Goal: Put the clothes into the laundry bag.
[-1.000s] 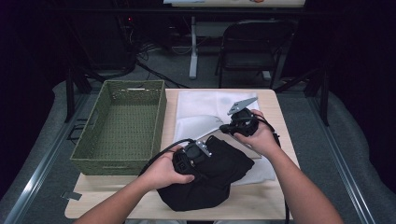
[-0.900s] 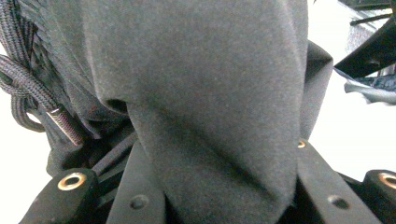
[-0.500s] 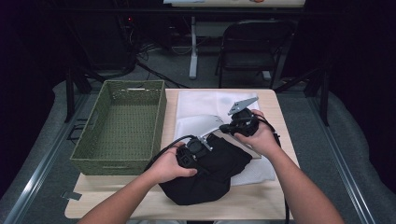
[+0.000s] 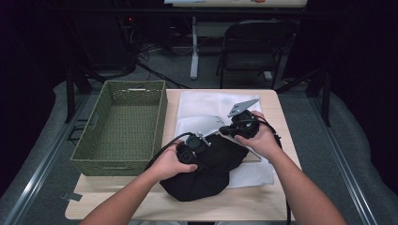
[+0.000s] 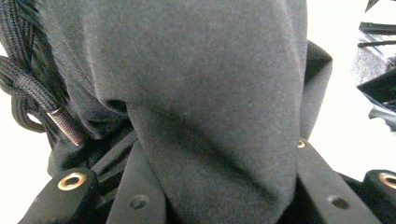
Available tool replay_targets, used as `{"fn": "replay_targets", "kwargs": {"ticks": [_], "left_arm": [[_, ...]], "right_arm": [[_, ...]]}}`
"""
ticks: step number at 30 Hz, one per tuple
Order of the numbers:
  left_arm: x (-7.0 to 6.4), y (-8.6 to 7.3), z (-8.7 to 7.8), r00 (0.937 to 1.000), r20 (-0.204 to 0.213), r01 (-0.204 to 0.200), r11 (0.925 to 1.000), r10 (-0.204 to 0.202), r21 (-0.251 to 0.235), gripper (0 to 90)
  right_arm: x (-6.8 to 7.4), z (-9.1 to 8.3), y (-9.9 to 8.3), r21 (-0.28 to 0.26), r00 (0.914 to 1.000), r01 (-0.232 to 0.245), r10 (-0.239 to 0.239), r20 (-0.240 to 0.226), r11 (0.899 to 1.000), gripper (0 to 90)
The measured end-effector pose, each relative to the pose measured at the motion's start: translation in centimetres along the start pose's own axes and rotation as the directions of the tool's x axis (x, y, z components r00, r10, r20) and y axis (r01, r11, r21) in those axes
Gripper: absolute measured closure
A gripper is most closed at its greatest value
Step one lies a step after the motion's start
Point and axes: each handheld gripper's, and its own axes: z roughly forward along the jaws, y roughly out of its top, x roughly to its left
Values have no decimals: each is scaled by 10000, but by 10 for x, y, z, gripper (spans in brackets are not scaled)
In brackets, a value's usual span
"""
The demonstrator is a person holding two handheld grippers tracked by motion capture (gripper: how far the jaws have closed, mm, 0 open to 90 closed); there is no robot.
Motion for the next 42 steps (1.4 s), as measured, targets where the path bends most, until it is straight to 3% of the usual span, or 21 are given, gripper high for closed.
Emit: {"fn": "replay_targets", "kwargs": {"ticks": [17,22,32,36,42], "left_arm": [[9,0,-1,9984,-239,511,9987,-512,-50,675],[11,4,0,9954,-316,897,9955,-907,-311,675],[15,11,4,9935,-397,1054,9936,-1070,-394,675],[15,17,6,9919,-634,1077,9936,-1097,-342,675],[19,24,10,9864,-796,1401,9888,-1439,-516,675]], "right_arm": [[3,-4,0,-13,10000,98,-98,15,10000,897],[6,-3,1,-53,9999,148,-148,-32,9999,897],[10,0,3,-129,9995,257,-259,-160,9996,897],[11,1,4,-194,9994,293,-297,-198,9994,897],[15,1,5,-183,9989,385,-389,-266,9991,898]]}}
